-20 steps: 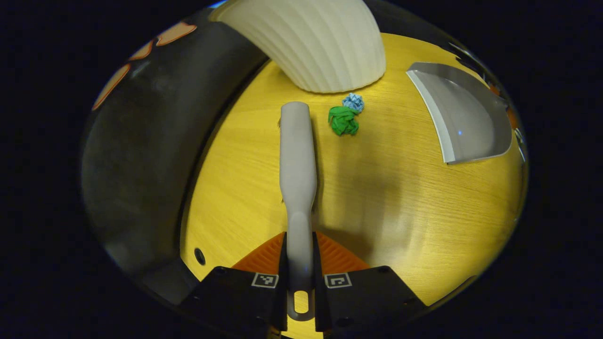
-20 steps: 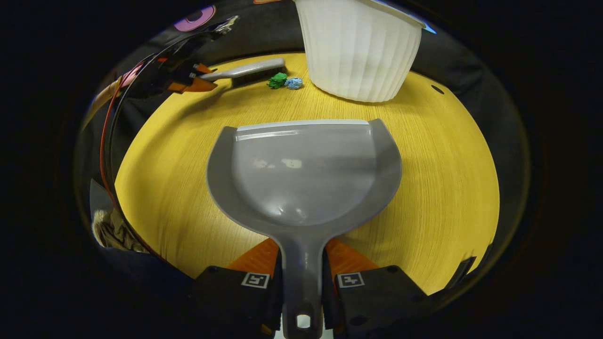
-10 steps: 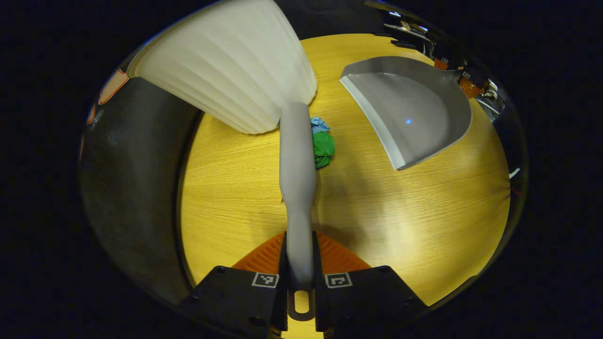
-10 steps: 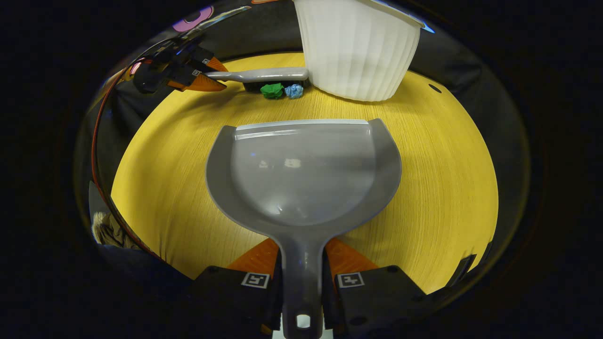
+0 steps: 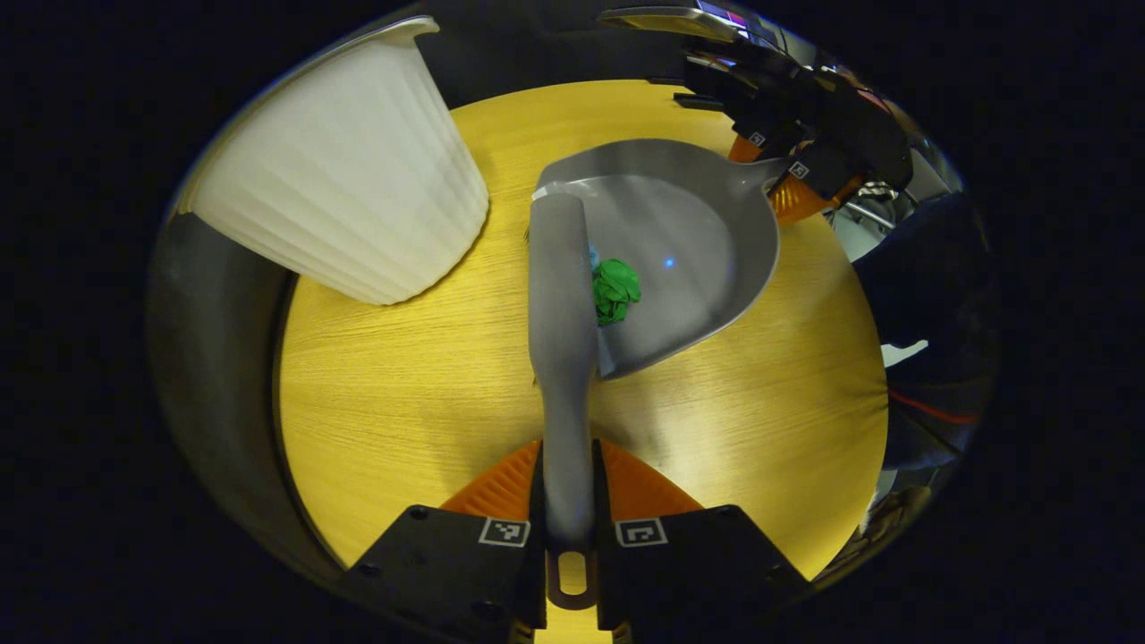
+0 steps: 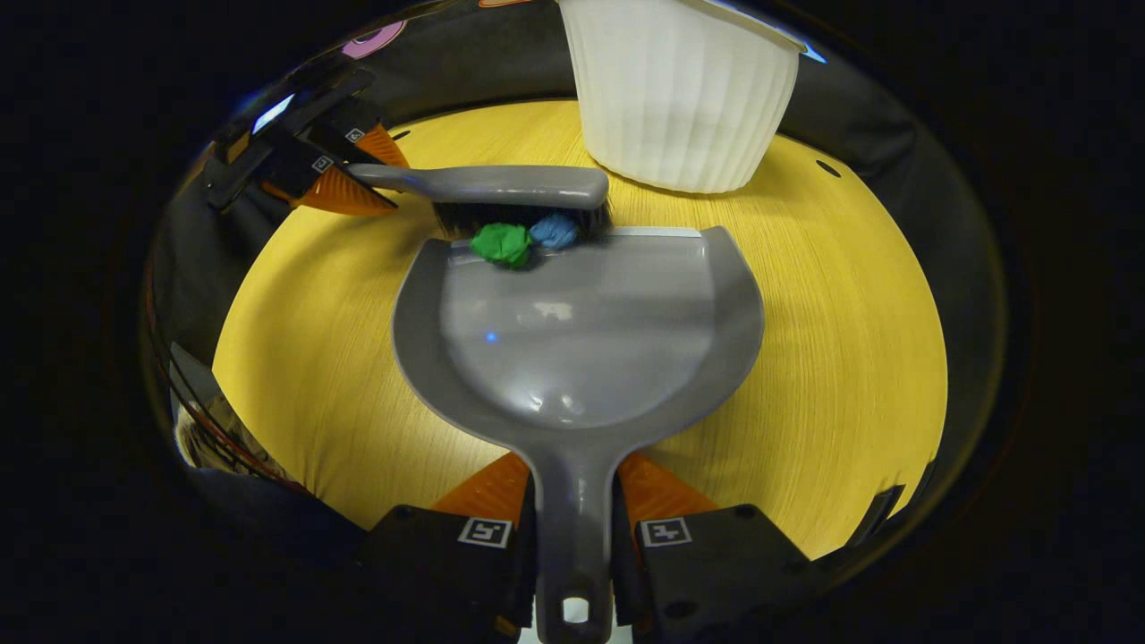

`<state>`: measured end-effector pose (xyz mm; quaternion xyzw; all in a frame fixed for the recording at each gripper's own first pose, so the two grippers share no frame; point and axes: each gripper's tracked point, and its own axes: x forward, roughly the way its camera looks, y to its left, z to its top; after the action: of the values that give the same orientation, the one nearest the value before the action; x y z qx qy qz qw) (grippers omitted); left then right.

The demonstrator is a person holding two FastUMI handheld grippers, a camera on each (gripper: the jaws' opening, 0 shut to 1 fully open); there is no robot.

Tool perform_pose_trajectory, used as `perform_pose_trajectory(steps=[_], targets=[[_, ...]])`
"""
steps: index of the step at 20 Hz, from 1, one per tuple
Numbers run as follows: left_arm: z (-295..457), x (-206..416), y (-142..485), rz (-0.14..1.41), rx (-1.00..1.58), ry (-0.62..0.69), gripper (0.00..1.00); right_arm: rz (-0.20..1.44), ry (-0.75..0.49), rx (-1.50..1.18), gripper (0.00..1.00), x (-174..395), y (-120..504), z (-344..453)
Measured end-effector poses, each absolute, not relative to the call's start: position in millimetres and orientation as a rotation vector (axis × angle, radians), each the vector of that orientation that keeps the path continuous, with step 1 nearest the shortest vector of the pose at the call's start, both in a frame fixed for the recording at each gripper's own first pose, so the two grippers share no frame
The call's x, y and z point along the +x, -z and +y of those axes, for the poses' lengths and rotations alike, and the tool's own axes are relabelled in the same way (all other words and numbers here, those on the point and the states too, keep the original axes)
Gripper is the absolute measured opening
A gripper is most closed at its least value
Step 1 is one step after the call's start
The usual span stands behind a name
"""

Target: Pick up the small broom and dustpan from the desktop, sweep the trash into the dustpan with the broom, and then empty the trash into the garbage bin.

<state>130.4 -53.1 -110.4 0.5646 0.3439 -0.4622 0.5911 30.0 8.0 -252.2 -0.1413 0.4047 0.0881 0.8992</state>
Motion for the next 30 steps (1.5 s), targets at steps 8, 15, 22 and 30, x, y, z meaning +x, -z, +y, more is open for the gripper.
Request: perform_pose_trajectory(steps=[8,15,22,30], targets=[[-41,136,111,0.853,1.131,0.915,0.20,0.822,-0.193,-0.278,0.38,33,252,10],[3,106,116,0.967,0.816,0.605,0.20,0.771,-0.206,-0.255,0.37,34,249,12],[21,61,134,1.030,0.481,0.322,0.20,0.740,-0.243,-0.233,0.36,35,247,18],[52,50,161,1.042,0.320,0.166,0.20,0.717,-0.243,-0.149,0.36,12,188,0]])
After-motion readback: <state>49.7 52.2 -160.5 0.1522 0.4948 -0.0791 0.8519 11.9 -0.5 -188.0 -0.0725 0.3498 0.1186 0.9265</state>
